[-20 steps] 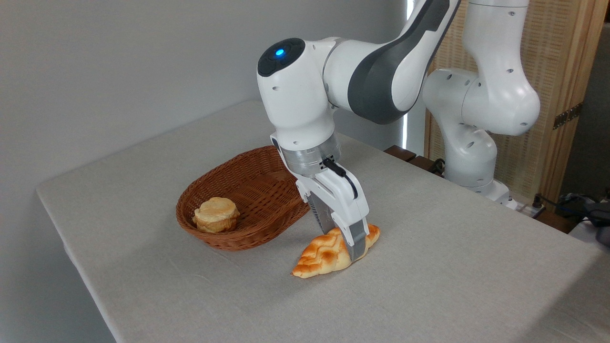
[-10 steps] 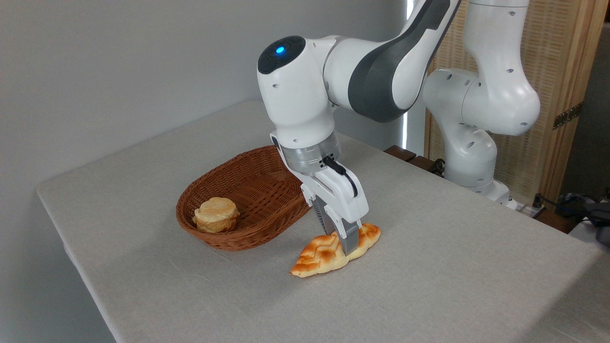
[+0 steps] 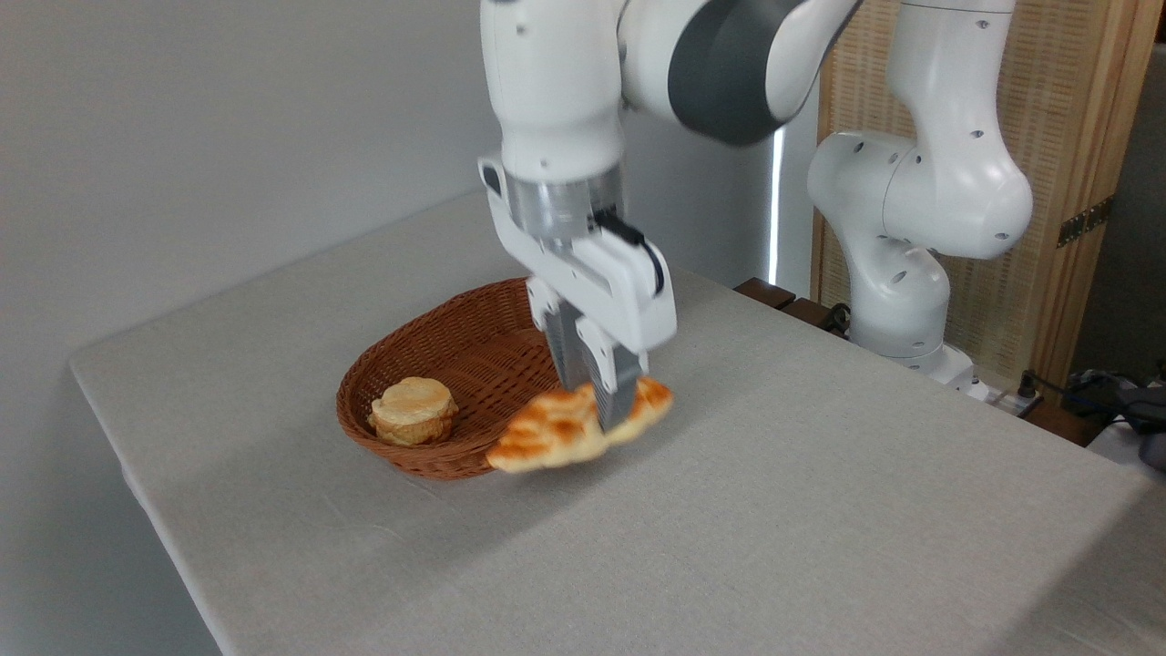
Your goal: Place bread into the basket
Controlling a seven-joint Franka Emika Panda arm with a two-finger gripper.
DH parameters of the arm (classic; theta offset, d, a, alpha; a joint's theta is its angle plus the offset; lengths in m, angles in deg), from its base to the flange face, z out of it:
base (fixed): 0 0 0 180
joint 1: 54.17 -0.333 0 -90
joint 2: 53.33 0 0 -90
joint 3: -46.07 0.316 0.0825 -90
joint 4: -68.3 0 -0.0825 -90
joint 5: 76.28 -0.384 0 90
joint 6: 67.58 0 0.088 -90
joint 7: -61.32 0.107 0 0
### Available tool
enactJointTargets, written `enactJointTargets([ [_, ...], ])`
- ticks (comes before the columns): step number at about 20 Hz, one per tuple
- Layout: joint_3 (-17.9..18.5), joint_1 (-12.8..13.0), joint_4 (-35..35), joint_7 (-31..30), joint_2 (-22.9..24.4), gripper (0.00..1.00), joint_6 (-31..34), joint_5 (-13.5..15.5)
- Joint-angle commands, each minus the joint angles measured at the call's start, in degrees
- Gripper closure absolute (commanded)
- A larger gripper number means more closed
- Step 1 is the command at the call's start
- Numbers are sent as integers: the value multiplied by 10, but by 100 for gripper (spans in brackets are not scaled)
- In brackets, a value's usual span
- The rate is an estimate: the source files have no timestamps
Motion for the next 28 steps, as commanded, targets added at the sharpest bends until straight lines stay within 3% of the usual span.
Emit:
enactJointTargets([
  [1,-4,4,-51,-1,4,55,42,49],
  [4,-53,4,-52,-9,3,54,42,65],
  [8,-111,4,-51,-83,-2,44,42,66],
  [10,-127,4,-50,-117,-2,43,42,66],
  [11,-136,4,-50,-131,-3,36,42,66],
  [12,-141,4,-50,-152,-4,22,42,66],
  [15,-157,4,-50,-239,-9,2,42,66],
  [17,-164,4,-50,-262,-9,0,42,66],
  [28,-173,3,-49,-256,-9,0,42,60],
])
